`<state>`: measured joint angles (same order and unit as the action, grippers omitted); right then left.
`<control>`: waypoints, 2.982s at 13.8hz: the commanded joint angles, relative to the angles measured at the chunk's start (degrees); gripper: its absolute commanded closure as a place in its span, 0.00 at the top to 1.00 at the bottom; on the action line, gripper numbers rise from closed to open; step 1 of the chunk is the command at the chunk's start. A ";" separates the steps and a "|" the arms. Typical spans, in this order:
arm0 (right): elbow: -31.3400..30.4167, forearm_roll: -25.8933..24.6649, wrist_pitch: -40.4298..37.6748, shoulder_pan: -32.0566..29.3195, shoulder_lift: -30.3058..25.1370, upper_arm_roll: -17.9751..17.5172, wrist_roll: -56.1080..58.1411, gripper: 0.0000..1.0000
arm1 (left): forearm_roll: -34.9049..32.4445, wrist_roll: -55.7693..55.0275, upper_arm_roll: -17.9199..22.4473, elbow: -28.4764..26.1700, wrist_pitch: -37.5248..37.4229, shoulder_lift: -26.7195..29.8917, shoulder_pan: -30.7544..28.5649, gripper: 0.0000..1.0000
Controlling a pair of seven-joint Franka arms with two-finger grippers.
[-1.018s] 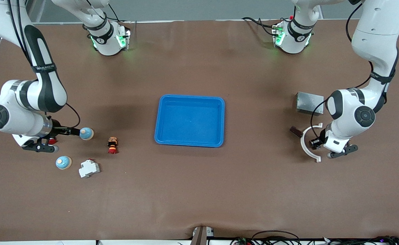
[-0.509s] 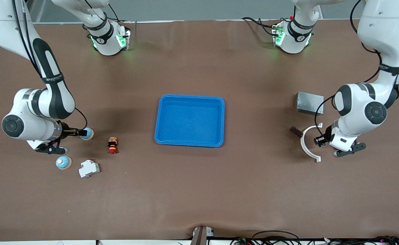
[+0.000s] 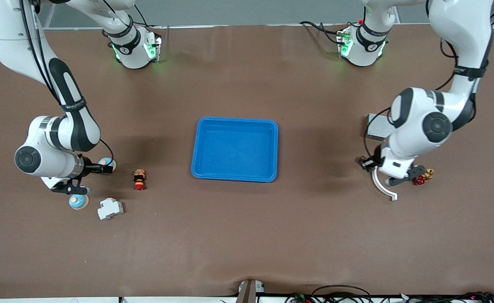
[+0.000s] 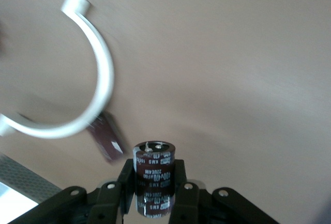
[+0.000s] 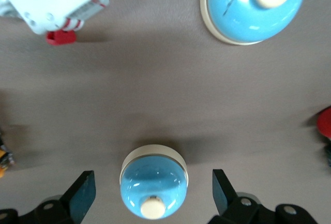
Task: Place electrolytic capacitor and blue bell in tray
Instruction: 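Carry the capacitor into the tray while the right gripper grasps the bell, then release the capacitor, reach the second capacitor while the right gripper carries the bell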
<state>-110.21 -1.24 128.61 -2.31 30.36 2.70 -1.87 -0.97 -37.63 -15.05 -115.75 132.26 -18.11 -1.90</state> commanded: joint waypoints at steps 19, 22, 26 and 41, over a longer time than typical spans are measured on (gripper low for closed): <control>-2.64 0.19 -0.55 -0.07 0.76 -0.32 0.11 0.23 | -14.23 -68.79 -2.71 20.04 0.19 -22.40 32.22 0.00; -2.03 0.27 -4.48 -0.07 -1.95 -0.93 -0.24 0.23 | -14.32 -71.08 -2.70 19.42 0.19 -22.85 32.40 0.42; 2.28 0.80 -16.87 1.77 -7.76 -3.65 -6.36 0.24 | -14.32 -71.18 -2.62 19.51 -1.13 -21.36 31.96 1.00; 6.24 13.99 -13.75 28.84 -9.01 -4.63 -45.84 0.24 | -14.50 -46.24 -3.06 8.35 -13.88 -3.33 6.22 1.00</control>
<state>-105.00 11.46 112.49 24.37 18.82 -2.62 -45.40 -14.36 -86.97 -17.54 -104.48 117.68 -23.23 6.71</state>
